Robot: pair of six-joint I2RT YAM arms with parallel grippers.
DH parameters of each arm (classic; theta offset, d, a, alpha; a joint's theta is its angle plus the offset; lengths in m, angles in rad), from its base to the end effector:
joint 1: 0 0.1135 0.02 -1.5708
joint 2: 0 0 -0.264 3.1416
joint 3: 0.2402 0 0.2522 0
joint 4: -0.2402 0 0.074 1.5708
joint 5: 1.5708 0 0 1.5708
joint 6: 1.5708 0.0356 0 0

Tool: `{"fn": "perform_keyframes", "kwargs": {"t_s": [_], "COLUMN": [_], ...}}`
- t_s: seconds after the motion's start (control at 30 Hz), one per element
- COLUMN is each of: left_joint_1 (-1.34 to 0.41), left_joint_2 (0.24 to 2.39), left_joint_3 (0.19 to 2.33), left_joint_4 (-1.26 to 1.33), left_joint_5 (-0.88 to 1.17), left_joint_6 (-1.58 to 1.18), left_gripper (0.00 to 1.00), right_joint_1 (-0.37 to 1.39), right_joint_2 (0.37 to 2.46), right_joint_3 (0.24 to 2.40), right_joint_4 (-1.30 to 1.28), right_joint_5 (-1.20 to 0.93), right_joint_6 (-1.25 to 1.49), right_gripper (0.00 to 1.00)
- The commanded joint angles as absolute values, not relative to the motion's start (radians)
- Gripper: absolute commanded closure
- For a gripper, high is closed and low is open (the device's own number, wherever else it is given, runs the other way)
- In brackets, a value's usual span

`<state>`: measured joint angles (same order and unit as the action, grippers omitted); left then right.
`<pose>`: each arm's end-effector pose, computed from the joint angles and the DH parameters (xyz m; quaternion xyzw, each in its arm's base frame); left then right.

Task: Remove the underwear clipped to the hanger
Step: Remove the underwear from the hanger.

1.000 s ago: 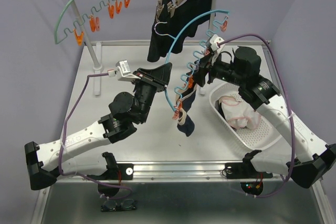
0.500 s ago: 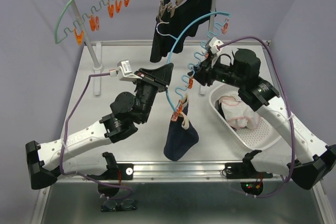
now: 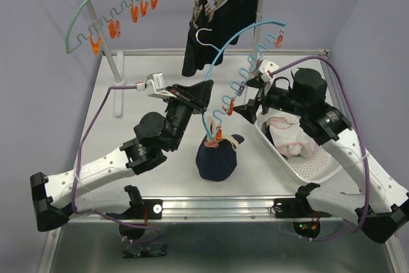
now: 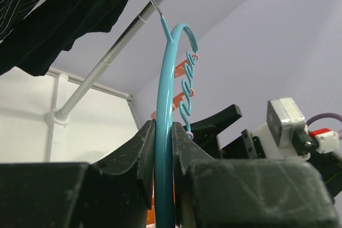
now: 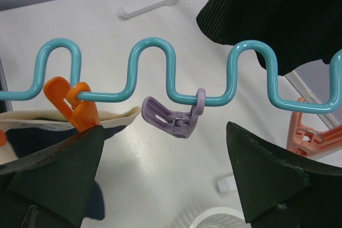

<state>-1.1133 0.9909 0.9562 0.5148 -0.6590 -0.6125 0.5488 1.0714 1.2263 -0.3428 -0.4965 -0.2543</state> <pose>0.1136 -0.1813 0.4330 -0.1464 0.5441 -0.5055 0.6535 0.1872 0.1343 0.4227 -0.4361 0.6261 0.2779 0.5836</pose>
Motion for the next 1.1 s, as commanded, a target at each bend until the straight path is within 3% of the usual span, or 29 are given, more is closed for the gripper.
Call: {"fn": "perform_keyframes", "kwargs": {"t_s": [0.0,0.4,0.77,1.07], "left_joint_1": [-1.118,-1.118,-1.118,-1.118], "left_joint_2": [0.94,0.853,0.807,0.782], "left_joint_3": [0.985,0.948,0.95,0.94], "left_joint_4": [0.572,0.486,0.331,0.288], "left_joint_5": [-0.617,-0.503,-0.269,-0.135], "left_joint_6": [-0.529,-0.259,0.032,0.083], "left_gripper": [1.0,1.0,1.0,1.0], "right_joint_1": [0.538,0.512,0.471,0.469], "right_joint_2": [1.014,0.902,0.957,1.075], "right_joint_3": [1.197,1.216,1.481,1.618], "right_joint_4": [-0.461,-0.802,-0.864,-0.864], "right_joint_5": [-0.517,-0.545,-0.364,-0.462], "right_joint_6": [-0.418,-0.683,-0.742,-0.888], "right_gripper": [0.0,0.0,0.0,0.0]}}
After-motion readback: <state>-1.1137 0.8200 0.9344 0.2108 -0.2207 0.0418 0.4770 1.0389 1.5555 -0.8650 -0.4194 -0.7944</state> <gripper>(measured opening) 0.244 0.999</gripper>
